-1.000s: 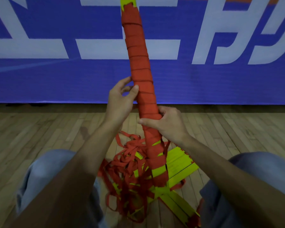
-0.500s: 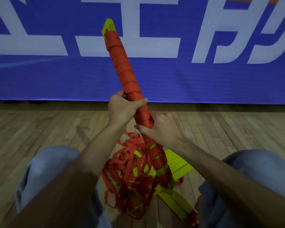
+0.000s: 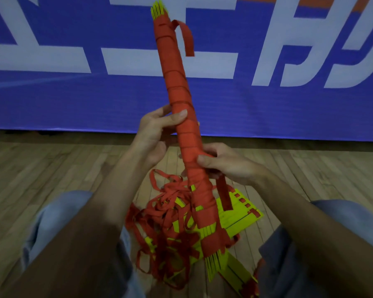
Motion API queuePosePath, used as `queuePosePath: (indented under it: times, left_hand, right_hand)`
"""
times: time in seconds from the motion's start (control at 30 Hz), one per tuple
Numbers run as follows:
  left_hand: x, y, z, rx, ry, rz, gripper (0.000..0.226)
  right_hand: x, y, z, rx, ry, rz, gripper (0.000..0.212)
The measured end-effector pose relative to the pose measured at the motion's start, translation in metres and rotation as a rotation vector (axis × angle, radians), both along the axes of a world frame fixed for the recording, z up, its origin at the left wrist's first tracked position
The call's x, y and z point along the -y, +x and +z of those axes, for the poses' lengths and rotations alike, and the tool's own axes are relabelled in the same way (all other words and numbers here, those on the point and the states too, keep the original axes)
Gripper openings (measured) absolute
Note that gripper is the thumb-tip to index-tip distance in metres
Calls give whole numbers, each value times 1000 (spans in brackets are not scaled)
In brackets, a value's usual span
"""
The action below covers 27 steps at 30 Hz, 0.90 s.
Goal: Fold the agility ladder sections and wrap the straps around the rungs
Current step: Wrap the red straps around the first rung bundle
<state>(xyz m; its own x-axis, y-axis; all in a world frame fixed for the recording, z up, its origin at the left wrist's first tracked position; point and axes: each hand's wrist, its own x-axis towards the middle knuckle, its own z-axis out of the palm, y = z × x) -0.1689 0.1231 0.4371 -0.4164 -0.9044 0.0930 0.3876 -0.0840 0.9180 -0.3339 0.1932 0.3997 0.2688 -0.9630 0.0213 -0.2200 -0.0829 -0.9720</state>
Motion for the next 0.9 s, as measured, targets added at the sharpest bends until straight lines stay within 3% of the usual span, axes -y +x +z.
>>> queuePosePath:
  times: [0.07, 0.1, 0.23, 0.37, 0.5, 0.6, 0.73, 0.83, 0.9]
  left_hand:
    - [-1, -1, 0, -75, 2, -71, 47]
    - [-2, -1, 0, -106, -2, -100, 48]
    - [-3, -5, -2, -133, -5, -117, 51]
    - [6, -8, -9, 87, -97, 56, 29]
    - [3, -12, -17, 253, -119, 129, 32]
    - [3, -17, -25, 302, -176, 223, 39]
    - [8, -15, -27, 320, -204, 340, 64]
    - [8, -13, -23, 306, -216, 354, 66]
    - [9, -11, -22, 325, -225, 354, 67]
  right_hand:
    - [-2, 1, 1, 53, 33, 75, 118]
    - [-1, 2, 1, 78, 46, 86, 114]
    - [-3, 6, 6, 116, 37, 4, 64]
    - [1, 6, 2, 86, -24, -164, 23]
    - [9, 7, -10, -260, -131, -366, 43]
    - [6, 9, -11, -430, -199, -351, 28]
    - [5, 11, -8, -440, -211, -250, 23]
    - [6, 8, -7, -386, -103, -196, 53]
    - [5, 2, -5, -501, -144, -103, 39]
